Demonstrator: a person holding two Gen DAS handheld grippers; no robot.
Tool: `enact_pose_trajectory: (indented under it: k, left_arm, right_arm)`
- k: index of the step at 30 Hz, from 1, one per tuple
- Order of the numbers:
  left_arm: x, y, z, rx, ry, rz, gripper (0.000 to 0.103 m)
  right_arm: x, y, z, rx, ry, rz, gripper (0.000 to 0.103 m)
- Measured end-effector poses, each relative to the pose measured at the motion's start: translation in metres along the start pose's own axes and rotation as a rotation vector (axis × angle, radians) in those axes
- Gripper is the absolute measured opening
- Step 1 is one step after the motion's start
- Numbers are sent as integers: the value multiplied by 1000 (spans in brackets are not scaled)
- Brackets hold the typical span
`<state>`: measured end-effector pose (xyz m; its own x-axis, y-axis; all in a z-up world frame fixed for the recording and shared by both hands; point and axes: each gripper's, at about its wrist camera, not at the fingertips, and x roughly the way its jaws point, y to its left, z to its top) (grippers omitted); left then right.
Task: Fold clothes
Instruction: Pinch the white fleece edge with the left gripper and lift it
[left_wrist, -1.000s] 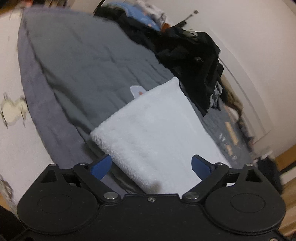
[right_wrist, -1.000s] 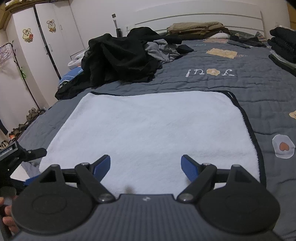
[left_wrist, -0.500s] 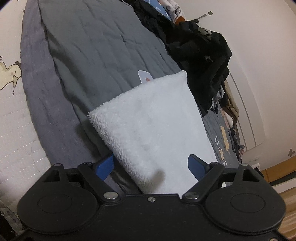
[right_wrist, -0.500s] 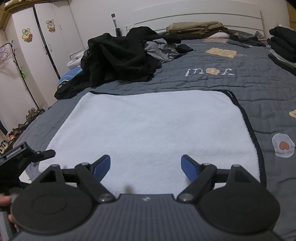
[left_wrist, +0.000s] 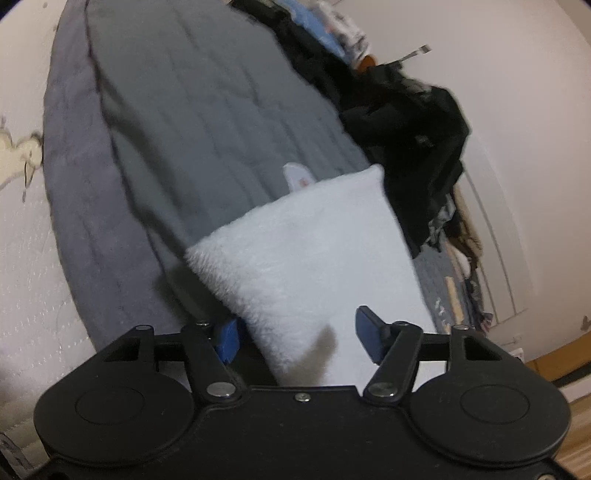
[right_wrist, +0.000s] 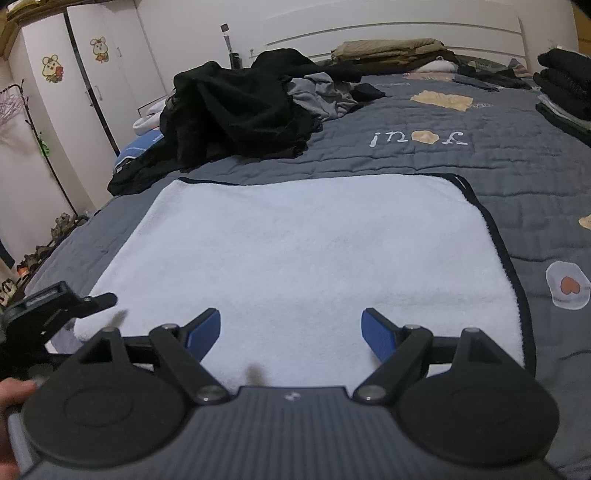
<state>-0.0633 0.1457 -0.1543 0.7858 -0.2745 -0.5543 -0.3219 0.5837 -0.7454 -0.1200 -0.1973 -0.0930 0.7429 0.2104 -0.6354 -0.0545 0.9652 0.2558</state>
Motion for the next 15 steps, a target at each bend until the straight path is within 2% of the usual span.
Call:
enact_pose_trajectory:
  k: [5,6,8,10,13,15]
  left_arm:
    - [0,4,2,-27,-44,-23,61]
    - [-3,2,3,-18,-64,-33,53]
    - [-8,-5,3,48,-95,-24,42]
    - [-6,-8,2,76,-94,-11,42]
    - [4,-4,3,55,-68,24,42]
    - [7,-2,5,46,-65,20,42]
  right_arm:
    - [1,-1,0,-3,4,-4,83]
    - [1,-2,0,0,5,-3,83]
    - [1,-3,0,5,4,-3,83]
    - [1,-3,0,6,5,-3,83]
    - [3,-1,0,5,11,1,83]
    - [3,0,-1,0,12,4,83]
